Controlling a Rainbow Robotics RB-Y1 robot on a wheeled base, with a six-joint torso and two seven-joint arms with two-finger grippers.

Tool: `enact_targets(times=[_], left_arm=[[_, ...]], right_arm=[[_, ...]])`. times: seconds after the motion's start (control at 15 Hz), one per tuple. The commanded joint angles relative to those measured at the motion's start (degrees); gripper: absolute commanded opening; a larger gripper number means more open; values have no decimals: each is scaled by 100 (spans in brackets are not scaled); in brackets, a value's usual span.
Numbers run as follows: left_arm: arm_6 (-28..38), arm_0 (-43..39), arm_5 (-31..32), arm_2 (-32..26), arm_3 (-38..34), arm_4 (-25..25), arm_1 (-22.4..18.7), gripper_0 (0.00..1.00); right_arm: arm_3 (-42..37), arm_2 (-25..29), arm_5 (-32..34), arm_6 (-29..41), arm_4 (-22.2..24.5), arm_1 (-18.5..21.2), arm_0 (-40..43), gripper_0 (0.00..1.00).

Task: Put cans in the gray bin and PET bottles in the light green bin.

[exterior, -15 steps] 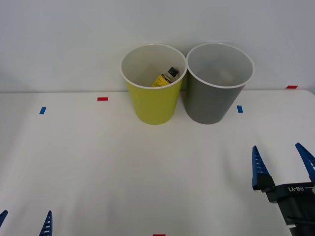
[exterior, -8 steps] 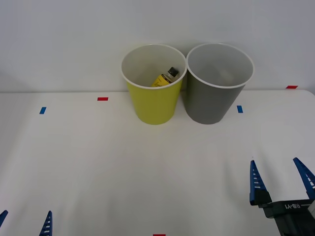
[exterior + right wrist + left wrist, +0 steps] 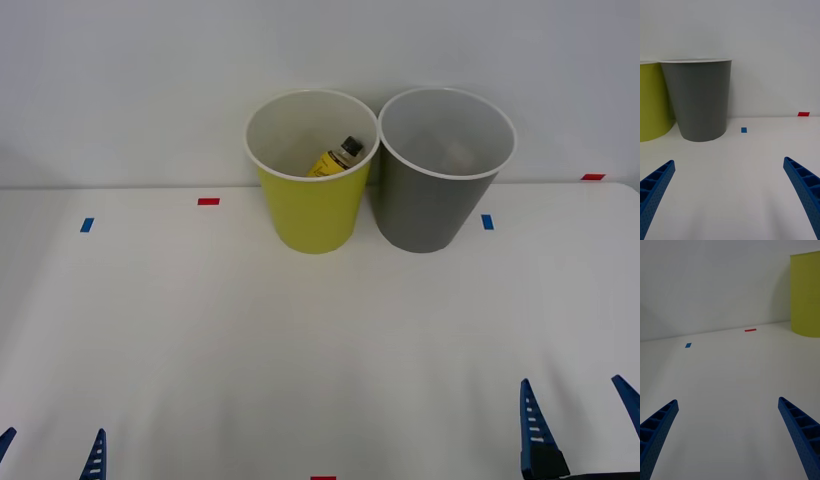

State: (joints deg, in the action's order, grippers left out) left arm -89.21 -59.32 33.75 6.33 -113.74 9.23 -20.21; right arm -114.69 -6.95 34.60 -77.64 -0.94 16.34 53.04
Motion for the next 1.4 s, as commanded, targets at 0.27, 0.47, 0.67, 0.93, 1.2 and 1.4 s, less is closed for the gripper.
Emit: enact_targets(times=[0.27,0.47,0.67,0.93,1.2,1.4], left_arm=[[0,0,0,0,0,0,0,91],[0,0,0,0,0,0,0,91],[0,0,0,0,0,0,0,91],[0,0,0,0,0,0,0,91],[0,0,0,0,0,0,0,91],[0,0,0,0,0,0,0,91]], right_arm=[[-1,-158,310,47,-20,141,672,100],[-1,-211,354,73,-29,141,725,100],[-1,-211,354,56,-64,1,716,100],[-1,-211,354,56,-64,1,716,100],[-1,-211,354,56,-64,1,716,100],[-1,-211,354,56,-64,1,716,100]])
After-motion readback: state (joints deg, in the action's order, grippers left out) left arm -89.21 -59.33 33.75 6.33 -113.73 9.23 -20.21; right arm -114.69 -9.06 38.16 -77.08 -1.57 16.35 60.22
